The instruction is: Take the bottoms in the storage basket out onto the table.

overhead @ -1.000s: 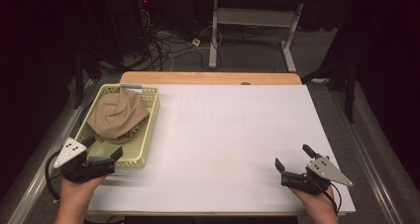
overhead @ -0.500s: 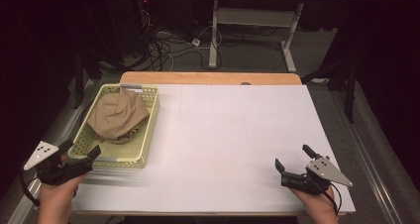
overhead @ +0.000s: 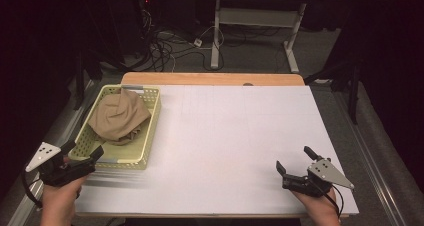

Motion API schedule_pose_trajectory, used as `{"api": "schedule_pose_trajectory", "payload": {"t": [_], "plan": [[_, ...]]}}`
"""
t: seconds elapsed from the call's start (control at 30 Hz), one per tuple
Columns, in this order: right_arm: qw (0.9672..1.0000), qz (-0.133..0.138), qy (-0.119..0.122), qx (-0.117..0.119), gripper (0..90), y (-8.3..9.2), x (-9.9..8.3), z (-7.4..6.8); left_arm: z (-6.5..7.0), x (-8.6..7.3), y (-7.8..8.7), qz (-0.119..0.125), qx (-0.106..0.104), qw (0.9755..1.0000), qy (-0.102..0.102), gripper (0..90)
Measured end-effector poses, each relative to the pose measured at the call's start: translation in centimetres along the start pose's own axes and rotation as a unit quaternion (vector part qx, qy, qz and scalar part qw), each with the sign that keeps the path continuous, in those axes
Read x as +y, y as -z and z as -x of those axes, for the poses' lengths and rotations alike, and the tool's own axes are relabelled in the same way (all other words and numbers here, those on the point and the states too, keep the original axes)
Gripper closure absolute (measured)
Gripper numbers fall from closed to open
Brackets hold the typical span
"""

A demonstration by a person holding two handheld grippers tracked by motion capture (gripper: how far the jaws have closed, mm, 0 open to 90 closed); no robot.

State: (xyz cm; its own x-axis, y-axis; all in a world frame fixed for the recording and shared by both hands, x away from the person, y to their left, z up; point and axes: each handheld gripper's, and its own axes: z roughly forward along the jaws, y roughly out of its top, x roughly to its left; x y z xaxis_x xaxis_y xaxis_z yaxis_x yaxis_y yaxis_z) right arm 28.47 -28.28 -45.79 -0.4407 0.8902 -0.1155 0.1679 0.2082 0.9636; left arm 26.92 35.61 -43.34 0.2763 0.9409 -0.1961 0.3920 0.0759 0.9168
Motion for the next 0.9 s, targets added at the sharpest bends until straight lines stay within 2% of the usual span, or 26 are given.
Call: {"api": "schedule_pose_trajectory", "payload": {"t": [0.13,0.33,0.4,0.53,0.6,0.67,0.77,0.83,0.9], "plan": [[1.0,0.0,-0.004,-0.005,0.2,0.0,0.0,0.1,1.1,0.7,-0.2,0.003,-0.011,0.9999,-0.005,0.0],[1.0,0.004,0.0,-0.004,0.2,0.3,0.0,0.1,3.4,2.6,-0.9,0.003,-0.021,0.9997,-0.013,0.0],[1.0,0.006,-0.002,-0.002,0.2,0.5,0.1,0.2,4.1,3.1,-1.4,0.001,-0.024,0.9995,-0.022,0.0],[0.9999,0.01,-0.005,-0.002,0.2,0.7,0.1,0.2,5.2,4.5,-2.5,-0.017,-0.025,0.9988,-0.039,0.0],[0.9999,0.011,-0.006,-0.003,0.2,0.7,0.2,0.2,5.6,5.1,-3.0,-0.021,-0.022,0.9986,-0.043,0.0],[0.9999,0.012,-0.006,-0.003,0.2,0.7,0.2,0.1,5.7,5.5,-3.5,-0.012,-0.02,0.9984,-0.051,0.0],[0.9999,0.011,-0.002,-0.001,0.2,0.7,0.3,0.0,5.7,6.2,-4.5,-0.021,-0.029,0.9982,-0.048,0.0],[0.9999,0.011,-0.002,0.0,0.2,0.7,0.2,-0.1,5.8,6.6,-5.1,-0.028,-0.026,0.998,-0.051,0.0],[0.9999,0.01,-0.001,0.0,0.2,0.7,0.2,-0.1,5.9,7.0,-5.5,-0.024,-0.024,0.998,-0.053,0.0]]}}
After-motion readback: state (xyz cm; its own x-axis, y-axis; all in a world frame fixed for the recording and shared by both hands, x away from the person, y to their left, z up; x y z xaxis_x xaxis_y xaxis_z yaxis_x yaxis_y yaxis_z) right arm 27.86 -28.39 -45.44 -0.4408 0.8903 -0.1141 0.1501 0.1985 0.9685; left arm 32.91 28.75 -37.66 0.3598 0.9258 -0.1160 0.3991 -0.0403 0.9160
